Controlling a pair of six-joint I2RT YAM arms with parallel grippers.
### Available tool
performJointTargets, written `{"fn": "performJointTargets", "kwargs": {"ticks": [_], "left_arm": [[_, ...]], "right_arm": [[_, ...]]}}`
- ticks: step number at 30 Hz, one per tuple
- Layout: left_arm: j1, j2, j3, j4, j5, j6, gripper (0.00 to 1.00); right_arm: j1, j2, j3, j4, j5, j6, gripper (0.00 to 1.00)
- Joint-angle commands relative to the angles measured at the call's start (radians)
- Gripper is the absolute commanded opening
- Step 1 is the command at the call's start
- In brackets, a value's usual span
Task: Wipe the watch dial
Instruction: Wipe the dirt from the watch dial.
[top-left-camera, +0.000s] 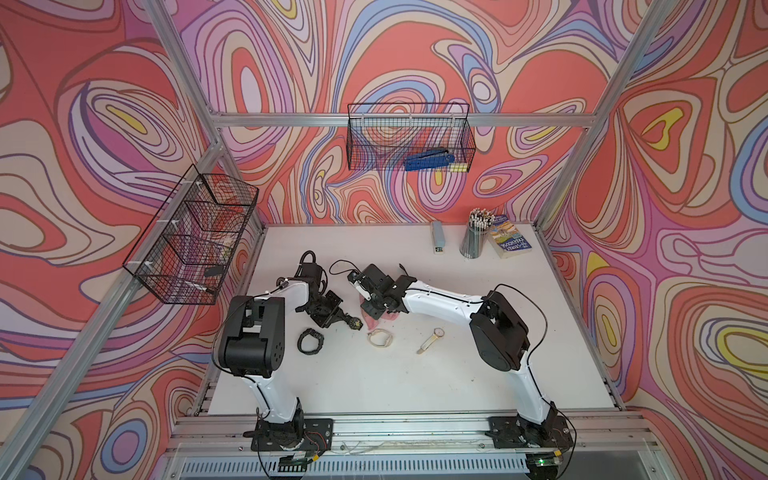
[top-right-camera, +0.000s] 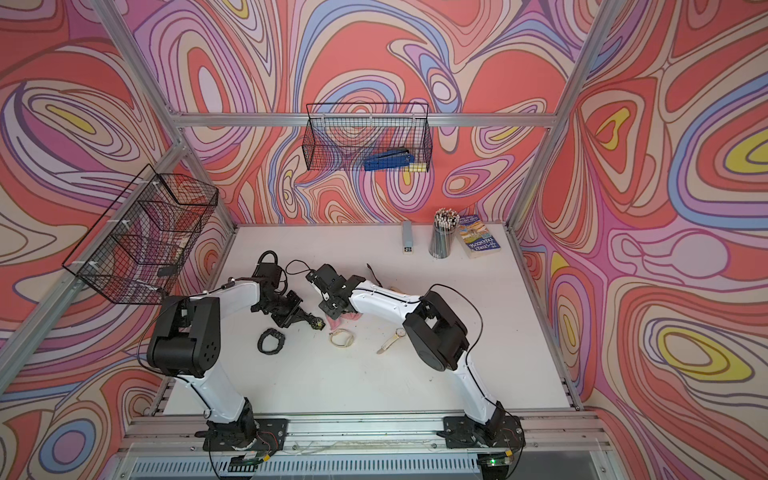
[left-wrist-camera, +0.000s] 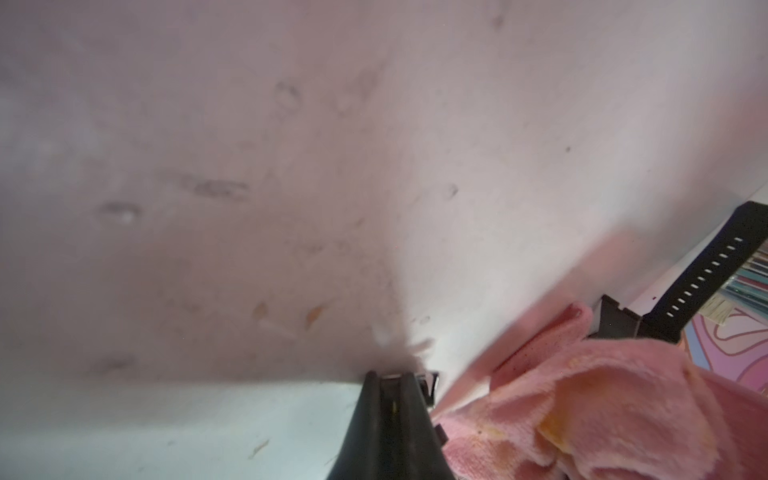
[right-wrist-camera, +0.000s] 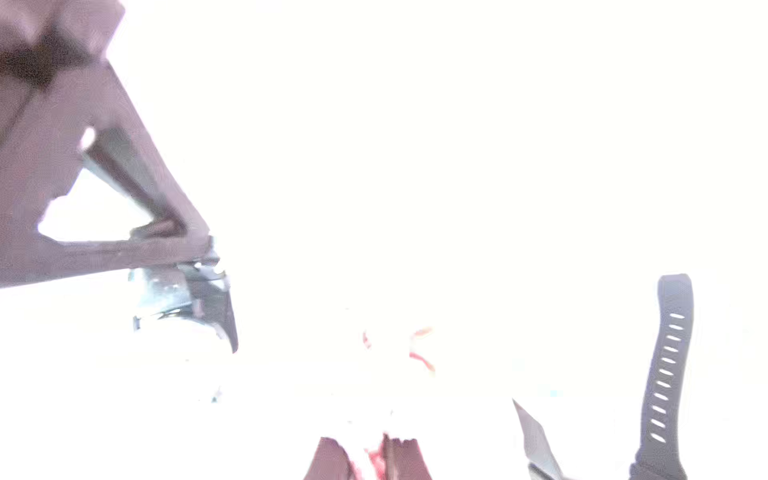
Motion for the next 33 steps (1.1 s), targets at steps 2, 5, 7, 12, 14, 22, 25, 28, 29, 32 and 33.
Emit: {"fn": "performJointTargets", "kwargs": {"ticks": [2, 5, 7, 12, 14, 22, 25, 28, 29, 32, 33], "left_arm": [[-0.012, -0.021, -0.041, -0.018, -0.040, -0.071, 0.04], [-0.016, -0.029, -0.049, -0.005, -0.044, -0.086, 0.04], [-0.021, -0.028, -0.049, 0.002, -0.047, -0.093, 0.04], [-0.029, -0.017, -0.051, 0.013, -0.048, -0.101, 0.04], [-0.029, -0.015, -0.049, 0.015, -0.049, -0.101, 0.04], [-0.029, -0.018, -0.033, -0.003, -0.059, -0.071, 0.04], [-0.031, -0.025, -0.030, -0.016, -0.072, -0.057, 0.04], [-0.030, -0.026, -0.025, -0.019, -0.077, -0.049, 0.04], [-0.029, -0.025, -0.021, -0.019, -0.075, -0.047, 0.04], [-0.030, -0.017, -0.009, -0.023, -0.073, -0.037, 0.04], [-0.029, -0.016, -0.006, -0.028, -0.075, -0.033, 0.04]], "right_arm": [[0.023, -0.074, -0.013, 0.000, -0.068, -0.003, 0.00], [0.057, -0.066, -0.025, 0.025, -0.124, -0.024, 0.00], [0.074, -0.033, -0.016, 0.017, -0.146, -0.026, 0.00], [0.081, 0.044, -0.013, 0.010, -0.177, -0.018, 0.00], [0.080, 0.071, -0.012, -0.007, -0.180, -0.024, 0.00], [0.050, 0.187, 0.052, -0.124, -0.151, 0.035, 0.00], [0.036, 0.160, 0.017, -0.114, -0.135, 0.051, 0.00], [0.035, 0.129, -0.027, -0.119, -0.118, 0.035, 0.00], [0.035, 0.121, -0.043, -0.120, -0.119, 0.030, 0.00], [0.034, 0.095, -0.097, -0.119, -0.127, 0.017, 0.00], [0.032, 0.087, -0.110, -0.123, -0.125, 0.017, 0.00]]}}
